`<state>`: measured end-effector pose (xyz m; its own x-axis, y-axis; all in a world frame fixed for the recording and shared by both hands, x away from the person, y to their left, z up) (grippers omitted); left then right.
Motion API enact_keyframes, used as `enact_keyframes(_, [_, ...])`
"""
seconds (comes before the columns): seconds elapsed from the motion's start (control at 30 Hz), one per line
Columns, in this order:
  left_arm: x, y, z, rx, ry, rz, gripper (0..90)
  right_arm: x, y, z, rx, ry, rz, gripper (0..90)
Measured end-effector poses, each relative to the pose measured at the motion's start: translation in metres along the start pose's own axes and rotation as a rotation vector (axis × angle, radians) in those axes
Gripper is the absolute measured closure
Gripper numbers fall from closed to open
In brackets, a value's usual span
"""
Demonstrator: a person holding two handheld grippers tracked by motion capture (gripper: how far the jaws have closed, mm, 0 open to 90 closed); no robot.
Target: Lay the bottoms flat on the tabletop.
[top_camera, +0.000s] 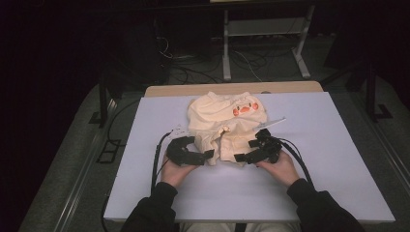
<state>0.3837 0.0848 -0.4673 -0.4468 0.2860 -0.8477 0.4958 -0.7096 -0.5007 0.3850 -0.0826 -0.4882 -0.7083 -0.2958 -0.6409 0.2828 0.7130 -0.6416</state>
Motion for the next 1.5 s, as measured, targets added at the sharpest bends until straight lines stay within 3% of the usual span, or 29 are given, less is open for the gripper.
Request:
enact_keyframes(0.1, [0.003, 0.002, 0.003, 0.004, -0.007, -0.010, 0.4, 0.002, 0.004, -0.001, 0.011, -0.014, -0.011, 5.0])
enact_keyframes(0.27, [0.009, 0.008, 0.007, 0.011, -0.021, -0.037, 6.3, 0.005, 0.006, -0.003, 0.020, -0.021, -0.020, 13.4])
enact_keyframes(0.43, [0.013, 0.013, 0.010, 0.004, -0.029, -0.074, 14.0, 0.010, 0.010, -0.003, 0.039, -0.046, -0.037, 16.3])
enact_keyframes(0.57, [0.017, 0.014, 0.008, 0.003, -0.045, -0.099, 20.8, 0.015, 0.015, -0.002, 0.114, -0.100, -0.070, 23.6])
enact_keyframes(0.63, [0.018, 0.015, 0.008, -0.004, -0.049, -0.110, 24.9, 0.016, 0.016, 0.000, 0.185, -0.131, -0.070, 32.8])
enact_keyframes(0.73, [0.019, 0.014, 0.006, -0.023, -0.043, -0.118, 31.4, 0.014, 0.015, 0.001, 0.208, -0.122, -0.054, 47.8])
enact_keyframes(0.87, [0.023, 0.017, 0.005, -0.025, -0.051, -0.143, 39.6, 0.013, 0.011, 0.005, 0.214, -0.111, -0.056, 65.5])
enact_keyframes(0.97, [0.024, 0.019, 0.005, -0.038, -0.042, -0.155, 45.4, 0.012, 0.010, 0.008, 0.212, -0.101, -0.058, 71.4])
enact_keyframes(1.2, [0.022, 0.020, -0.001, -0.074, -0.054, -0.159, 61.5, 0.006, -0.005, 0.015, 0.146, -0.029, -0.057, 74.1])
enact_keyframes(1.37, [0.016, 0.020, -0.003, -0.095, -0.029, -0.149, 64.9, 0.002, -0.030, 0.025, 0.105, 0.018, -0.050, 74.1])
enact_keyframes(1.5, [0.012, 0.018, -0.005, -0.110, -0.013, -0.149, 65.2, 0.006, -0.047, 0.032, 0.084, 0.026, -0.051, 74.1])
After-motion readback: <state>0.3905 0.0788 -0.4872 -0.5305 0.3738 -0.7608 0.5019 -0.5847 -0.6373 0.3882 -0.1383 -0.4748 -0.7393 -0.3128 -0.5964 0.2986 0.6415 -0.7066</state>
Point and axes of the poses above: each handheld gripper's, and its own axes: y roughly forward along the jaws, x roughly out of its underside, z roughly to its right, the point moved 9 cm from there along y, roughly forward along the jaws, and after that the axes turned 5 degrees about y, right-handed, at the moved point
